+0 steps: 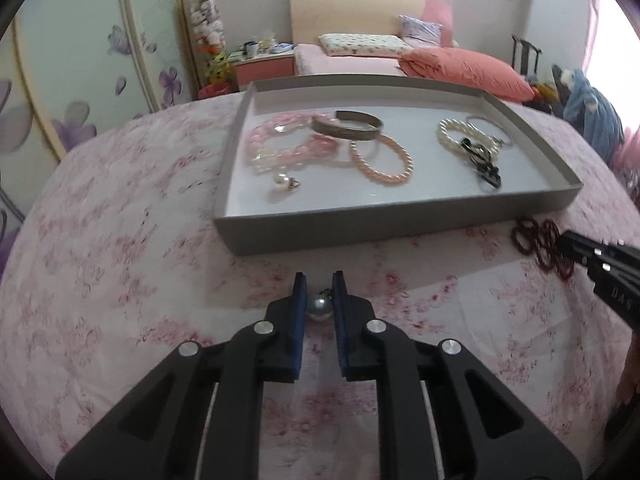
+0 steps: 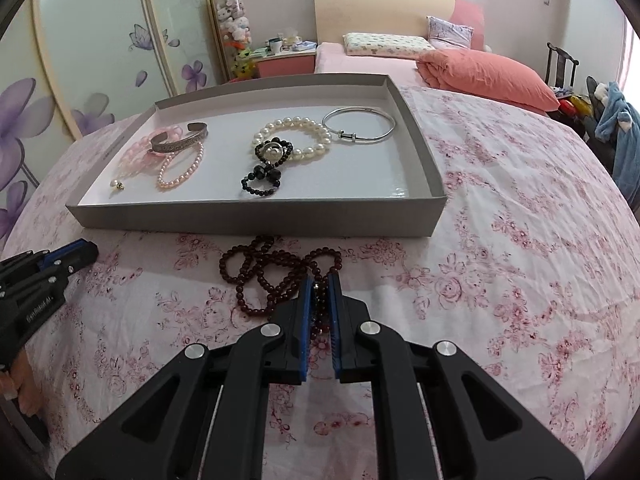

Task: Organize jewelry
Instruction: 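Grasp the dark red bead necklace with the right tool while the left tool grasps the second pearl earring, then lift the necklace and earring into the tray and open both tools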

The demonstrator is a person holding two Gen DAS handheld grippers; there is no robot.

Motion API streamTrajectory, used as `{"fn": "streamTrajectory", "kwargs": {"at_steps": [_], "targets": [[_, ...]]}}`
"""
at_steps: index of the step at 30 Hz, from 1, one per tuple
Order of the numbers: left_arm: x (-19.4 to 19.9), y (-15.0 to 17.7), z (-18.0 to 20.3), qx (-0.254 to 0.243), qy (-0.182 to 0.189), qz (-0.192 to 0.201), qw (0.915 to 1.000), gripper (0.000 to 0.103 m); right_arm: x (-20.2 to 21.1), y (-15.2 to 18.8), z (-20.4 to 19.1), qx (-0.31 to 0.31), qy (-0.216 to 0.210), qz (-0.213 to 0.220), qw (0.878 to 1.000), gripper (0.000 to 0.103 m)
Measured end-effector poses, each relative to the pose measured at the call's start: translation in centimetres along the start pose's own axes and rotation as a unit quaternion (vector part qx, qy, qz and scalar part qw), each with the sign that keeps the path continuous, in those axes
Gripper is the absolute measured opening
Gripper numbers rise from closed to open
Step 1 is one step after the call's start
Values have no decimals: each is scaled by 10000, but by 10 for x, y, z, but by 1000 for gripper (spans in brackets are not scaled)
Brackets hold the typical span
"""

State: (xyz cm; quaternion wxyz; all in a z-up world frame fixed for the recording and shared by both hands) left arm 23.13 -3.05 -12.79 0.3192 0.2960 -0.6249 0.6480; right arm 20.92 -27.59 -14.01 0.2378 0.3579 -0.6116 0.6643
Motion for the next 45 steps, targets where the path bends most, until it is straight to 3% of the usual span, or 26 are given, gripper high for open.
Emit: {"fn": "streamTrajectory", "kwargs": {"at_steps": [28, 30, 34, 37, 45], "targets": [[1, 1, 1, 32, 43, 7, 10000, 14, 0, 0, 2, -72, -71, 11, 9999, 9], [4, 3, -5, 146, 66, 15, 9999, 14, 2, 3, 2, -220, -255, 31, 9994, 9], [22, 8, -13, 322, 177, 192, 9991, 14, 29, -1, -5, -340, -665, 526, 9958, 9], [48, 6, -14, 373, 238, 552, 9975, 14, 54, -11, -10, -417, -918, 987, 9900, 9], [116, 0, 2, 193, 340, 1533, 9874, 14, 106, -28, -23, -345, -960, 1787, 9786, 9]]}}
Point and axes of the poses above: each gripper's, at about its wrist camera, not at the fingertips, and x roughly against the way its jaws point, z to its right, y to its underside, the point moved 4 cm from there along -x, roughly the way its jaws point, and after that the axes turned 6 degrees about x, right-handed, at the moved point
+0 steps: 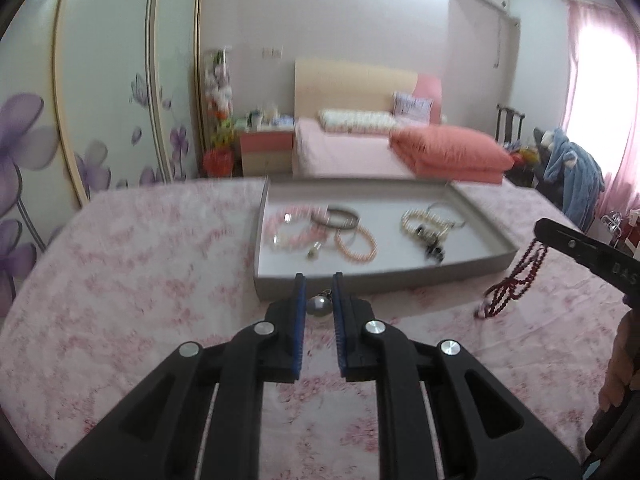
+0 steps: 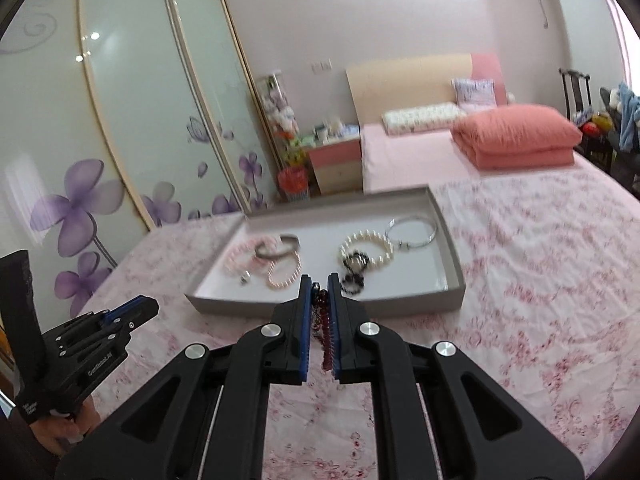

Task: Organize jewelry
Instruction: 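Lift the necklace and earring into the tray and open both tools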

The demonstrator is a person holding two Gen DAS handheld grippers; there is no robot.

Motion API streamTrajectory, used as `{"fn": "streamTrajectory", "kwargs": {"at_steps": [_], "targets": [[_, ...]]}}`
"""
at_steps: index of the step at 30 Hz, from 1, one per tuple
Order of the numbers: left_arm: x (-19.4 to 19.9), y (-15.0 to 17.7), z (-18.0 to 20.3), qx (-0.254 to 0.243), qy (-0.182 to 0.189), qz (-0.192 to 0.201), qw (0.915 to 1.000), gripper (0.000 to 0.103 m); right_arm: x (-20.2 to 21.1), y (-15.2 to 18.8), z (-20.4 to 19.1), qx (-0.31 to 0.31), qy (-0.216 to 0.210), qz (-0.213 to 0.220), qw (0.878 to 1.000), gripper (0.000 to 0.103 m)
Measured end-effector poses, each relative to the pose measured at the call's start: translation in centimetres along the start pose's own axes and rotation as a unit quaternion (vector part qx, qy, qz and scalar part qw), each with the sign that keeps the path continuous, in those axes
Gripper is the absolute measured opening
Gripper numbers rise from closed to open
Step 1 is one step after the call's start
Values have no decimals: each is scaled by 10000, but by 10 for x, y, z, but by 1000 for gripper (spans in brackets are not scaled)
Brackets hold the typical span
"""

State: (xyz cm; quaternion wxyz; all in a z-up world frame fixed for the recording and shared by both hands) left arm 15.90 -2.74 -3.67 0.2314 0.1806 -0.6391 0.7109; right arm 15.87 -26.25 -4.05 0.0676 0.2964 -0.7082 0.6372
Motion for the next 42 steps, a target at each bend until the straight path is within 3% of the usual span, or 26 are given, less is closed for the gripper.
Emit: {"fn": "streamTrajectory", "kwargs": {"at_steps": [10, 18, 30, 42], "targets": [[43, -15, 16, -101, 83, 749, 9971, 14, 50, -24, -12, 182, 107, 800, 9966, 9], [56, -16, 25, -125, 135, 948, 9953, 14, 77, -34, -30, 615, 384, 1388, 9877, 9], [63, -20, 29, -247, -19, 1125, 9933, 14, 88, -36, -36, 745, 522, 1664, 9819, 9], [60, -23, 26, -231, -137, 1125, 9933, 14, 88, -35, -37, 740, 539, 1666, 9818, 9]]}}
Point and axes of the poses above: each gripper's, at about its wrist camera, not at the fingertips, and x roughly against the way its jaws point, z to its right, y to its underside, the point moved 4 cm from there along -x, roughly the way its jaws point, and after that the axes turned 6 degrees about x, right-handed, at the moved point
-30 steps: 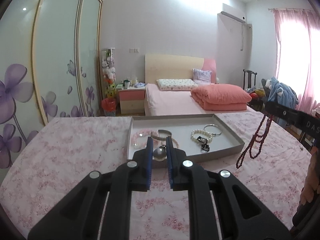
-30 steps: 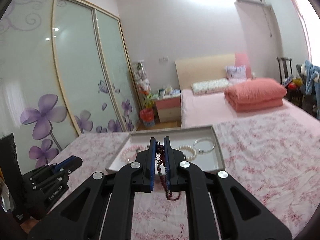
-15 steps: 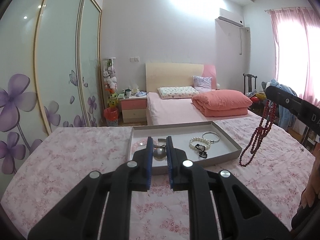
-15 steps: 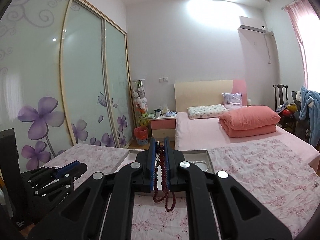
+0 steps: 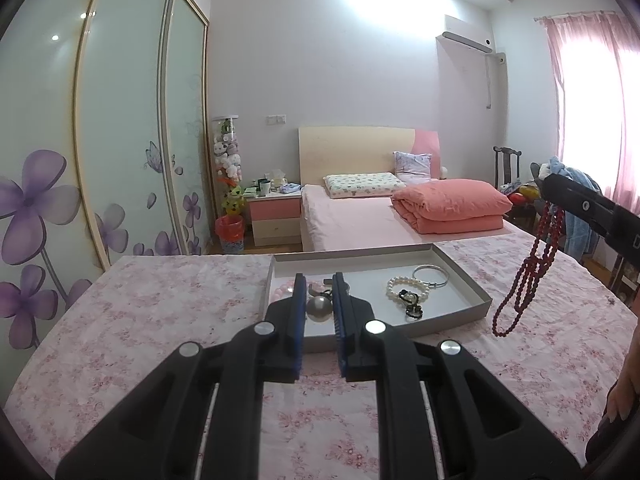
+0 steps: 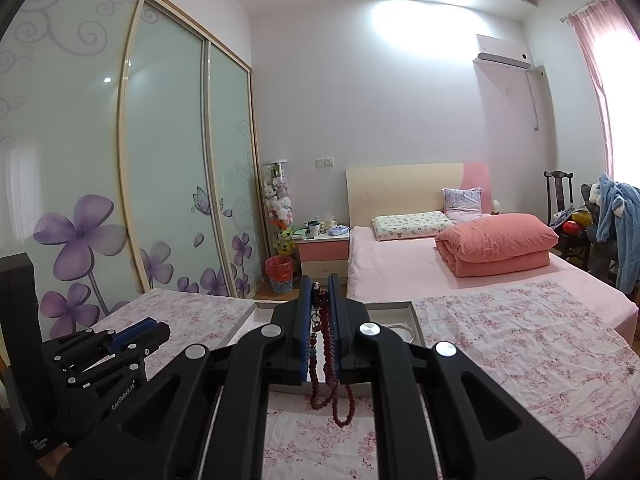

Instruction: Organize jewelry

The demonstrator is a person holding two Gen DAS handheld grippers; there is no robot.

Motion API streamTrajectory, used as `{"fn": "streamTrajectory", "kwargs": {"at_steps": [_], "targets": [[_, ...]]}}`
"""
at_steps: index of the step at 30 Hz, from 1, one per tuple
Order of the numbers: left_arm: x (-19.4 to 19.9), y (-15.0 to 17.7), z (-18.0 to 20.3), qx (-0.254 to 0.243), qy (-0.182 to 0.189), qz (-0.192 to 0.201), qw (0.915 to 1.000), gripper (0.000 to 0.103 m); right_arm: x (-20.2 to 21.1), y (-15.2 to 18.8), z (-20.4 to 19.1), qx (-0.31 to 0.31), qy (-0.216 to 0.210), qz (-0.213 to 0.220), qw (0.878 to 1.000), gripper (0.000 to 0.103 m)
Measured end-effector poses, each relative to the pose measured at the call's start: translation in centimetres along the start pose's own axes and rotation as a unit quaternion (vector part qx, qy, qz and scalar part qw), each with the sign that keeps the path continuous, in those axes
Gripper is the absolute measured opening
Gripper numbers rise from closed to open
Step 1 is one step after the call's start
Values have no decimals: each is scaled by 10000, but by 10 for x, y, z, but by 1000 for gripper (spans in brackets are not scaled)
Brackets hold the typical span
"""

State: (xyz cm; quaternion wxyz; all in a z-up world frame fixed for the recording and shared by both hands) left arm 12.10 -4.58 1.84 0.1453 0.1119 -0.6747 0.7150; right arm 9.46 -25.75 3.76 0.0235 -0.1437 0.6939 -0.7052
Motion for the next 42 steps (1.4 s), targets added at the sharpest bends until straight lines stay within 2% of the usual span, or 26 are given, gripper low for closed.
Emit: {"fn": "streamTrajectory", "kwargs": {"at_steps": [8, 12, 17, 29, 34, 35, 37, 38, 39, 42], "targets": [[-3, -3, -1, 40, 60, -16, 10000, 14, -2, -3, 0, 8, 13, 45, 10000, 9], [-15, -16, -8, 242, 216, -93, 9994, 14, -10, -7, 2, 32, 32, 101, 9999, 9], [-39, -23, -10, 296, 216, -190, 9991, 14, -33, -7, 5, -13, 45, 35, 10000, 9], [-129, -19, -2, 382, 416, -795, 9952, 14, -128, 8, 14, -297, -67, -532, 9981, 9], [-159, -9, 5, 369, 502, -1052, 9925, 14, -158, 30, 21, -478, -115, -981, 9940, 10], [-164, -6, 7, 358, 516, -1098, 9920, 14, -161, 35, 24, -531, -93, -1061, 9929, 11], [-173, -2, 11, 335, 554, -1181, 9909, 14, -160, 41, 31, -592, -40, -1112, 9920, 23], [-178, 2, 14, 315, 568, -1226, 9903, 14, -157, 43, 36, -642, 38, -1096, 9919, 34], [-181, 3, 16, 304, 575, -1252, 9900, 14, -158, 44, 40, -687, 93, -1089, 9916, 39], [-193, 10, 24, 250, 595, -1363, 9886, 14, -154, 49, 53, -846, 192, -1128, 9898, 39]]}}
Point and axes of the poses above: each gripper's, at about its wrist camera, not at the fingertips, and x roughly against the way its jaws point, z to its right, y to its underside, the point moved 4 cm from there along -x, roughly the way its jaws point, and after that the axes turned 6 degrees about x, right-handed, at the moved point
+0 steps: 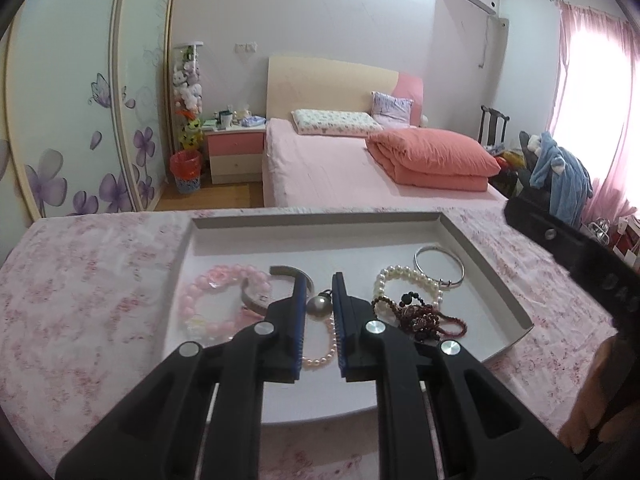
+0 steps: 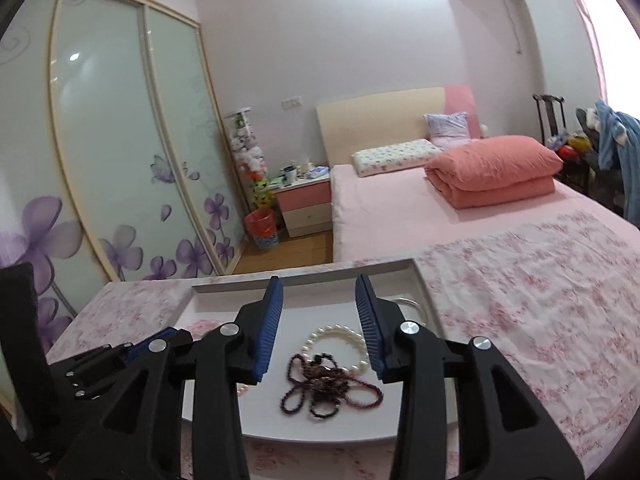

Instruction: Organize jewelry

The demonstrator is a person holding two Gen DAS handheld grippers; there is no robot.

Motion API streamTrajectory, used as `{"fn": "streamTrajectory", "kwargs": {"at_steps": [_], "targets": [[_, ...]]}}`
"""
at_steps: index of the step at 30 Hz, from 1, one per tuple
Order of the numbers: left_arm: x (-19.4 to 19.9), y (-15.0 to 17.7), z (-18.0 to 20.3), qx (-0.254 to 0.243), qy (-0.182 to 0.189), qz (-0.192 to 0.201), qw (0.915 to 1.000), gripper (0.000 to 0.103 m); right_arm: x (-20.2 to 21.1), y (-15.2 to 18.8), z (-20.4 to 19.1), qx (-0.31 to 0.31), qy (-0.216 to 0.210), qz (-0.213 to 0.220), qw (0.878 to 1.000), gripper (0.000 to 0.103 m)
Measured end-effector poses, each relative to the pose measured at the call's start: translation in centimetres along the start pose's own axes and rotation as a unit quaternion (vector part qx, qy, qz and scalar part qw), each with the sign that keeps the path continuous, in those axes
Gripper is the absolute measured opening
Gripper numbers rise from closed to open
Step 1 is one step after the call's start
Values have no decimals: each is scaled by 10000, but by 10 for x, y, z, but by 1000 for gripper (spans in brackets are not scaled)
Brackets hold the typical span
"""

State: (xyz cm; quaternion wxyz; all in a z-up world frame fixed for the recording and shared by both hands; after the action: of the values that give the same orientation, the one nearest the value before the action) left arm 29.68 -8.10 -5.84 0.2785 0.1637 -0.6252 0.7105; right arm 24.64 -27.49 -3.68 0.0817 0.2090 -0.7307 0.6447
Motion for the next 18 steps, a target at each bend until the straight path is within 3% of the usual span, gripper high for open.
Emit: {"fn": "streamTrajectory", "kwargs": {"at_steps": [2, 4, 5, 11, 18], "targets": [[-9, 1, 0, 0, -49, -128, 9999, 18, 1, 4, 9, -107, 33, -76, 9999, 39], [-12, -1, -7, 113, -54, -184, 9998, 32, 0, 6, 13, -144, 45, -143, 9998, 39], [-10, -3, -12, 201, -63, -154, 9997, 35, 3, 8, 14, -130, 65, -157, 9998, 39], [34, -16, -55, 699, -185, 185, 9972, 39, 19, 11, 16, -156, 41, -173, 9997, 39], [112, 7, -90, 860, -584, 556, 9930, 60, 62, 17, 2, 42, -56, -91, 9999, 63]]}}
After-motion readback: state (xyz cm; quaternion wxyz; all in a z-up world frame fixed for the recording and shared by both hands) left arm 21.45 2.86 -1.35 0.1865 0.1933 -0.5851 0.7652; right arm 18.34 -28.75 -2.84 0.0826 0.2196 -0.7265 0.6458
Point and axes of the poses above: each gripper's, at about its wrist camera, not at the fingertips, and x roughly against the way its jaws point, z to its right, y to its underside, the point moved 4 cm from there along -x, roughly the way its jaws point, and after that the axes turned 6 degrees about x, right-handed, at the moved point
